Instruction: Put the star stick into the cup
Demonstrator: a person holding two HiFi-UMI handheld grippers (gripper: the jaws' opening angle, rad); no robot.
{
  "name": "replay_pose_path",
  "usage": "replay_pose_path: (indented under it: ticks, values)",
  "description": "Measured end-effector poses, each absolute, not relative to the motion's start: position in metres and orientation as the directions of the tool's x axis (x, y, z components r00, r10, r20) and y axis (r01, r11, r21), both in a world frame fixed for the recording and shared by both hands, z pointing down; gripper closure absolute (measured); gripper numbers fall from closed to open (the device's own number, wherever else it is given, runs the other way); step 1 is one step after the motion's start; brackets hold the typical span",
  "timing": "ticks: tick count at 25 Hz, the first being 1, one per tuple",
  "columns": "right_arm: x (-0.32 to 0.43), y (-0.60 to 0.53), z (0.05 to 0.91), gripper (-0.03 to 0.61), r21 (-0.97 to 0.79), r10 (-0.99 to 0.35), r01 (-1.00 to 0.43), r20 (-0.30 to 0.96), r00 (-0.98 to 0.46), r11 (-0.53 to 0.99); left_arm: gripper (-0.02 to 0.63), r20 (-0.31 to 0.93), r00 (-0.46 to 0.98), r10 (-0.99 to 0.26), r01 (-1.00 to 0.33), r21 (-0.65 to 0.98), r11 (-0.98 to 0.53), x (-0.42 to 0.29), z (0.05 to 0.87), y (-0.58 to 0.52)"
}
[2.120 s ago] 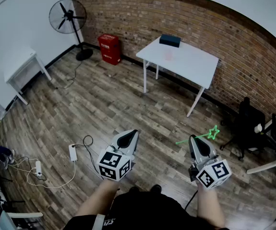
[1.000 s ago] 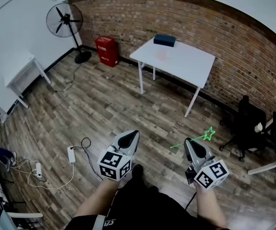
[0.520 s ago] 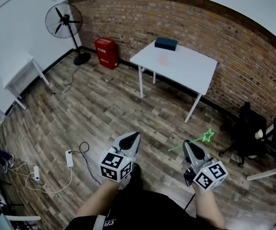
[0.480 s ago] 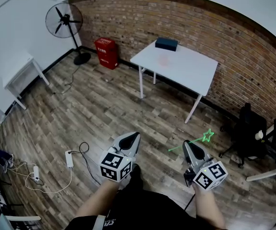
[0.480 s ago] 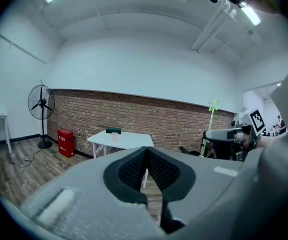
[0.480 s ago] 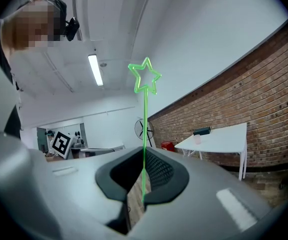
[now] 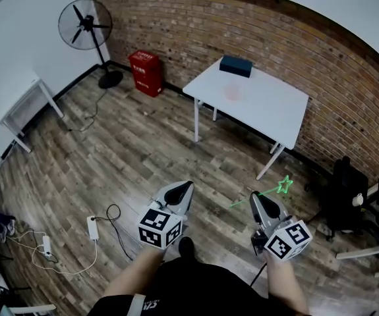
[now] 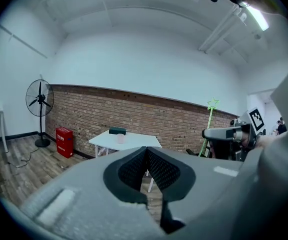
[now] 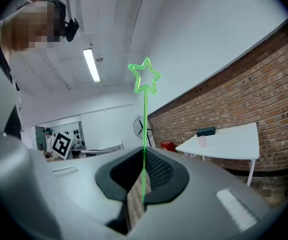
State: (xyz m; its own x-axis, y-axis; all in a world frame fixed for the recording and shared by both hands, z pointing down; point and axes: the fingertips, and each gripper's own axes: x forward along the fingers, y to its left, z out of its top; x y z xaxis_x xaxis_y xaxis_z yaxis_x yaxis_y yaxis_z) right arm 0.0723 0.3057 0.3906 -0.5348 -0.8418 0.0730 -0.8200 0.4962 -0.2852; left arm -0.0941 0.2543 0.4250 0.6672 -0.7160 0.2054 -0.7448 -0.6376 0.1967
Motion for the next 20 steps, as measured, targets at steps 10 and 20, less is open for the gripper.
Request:
replay_pose_path:
  ticks: [10,20]
  values:
    - [0.028,0.213,0.387,0.568,-0.259,-0.839,-0.829,0.105,-0.534,0.495,0.607,0.181,0.668,-0.722,-0.743,0.22,-0.632,-0.139,0.424,0.166]
    - [-0.013,0.157,0.385,0.568,-0.244,-0.82,-0.818,0.124,-0.559,0.521,0.607,0.171,0.663,-0.729,-0.747,0.209,-0.631,-0.172,0.422,0.123]
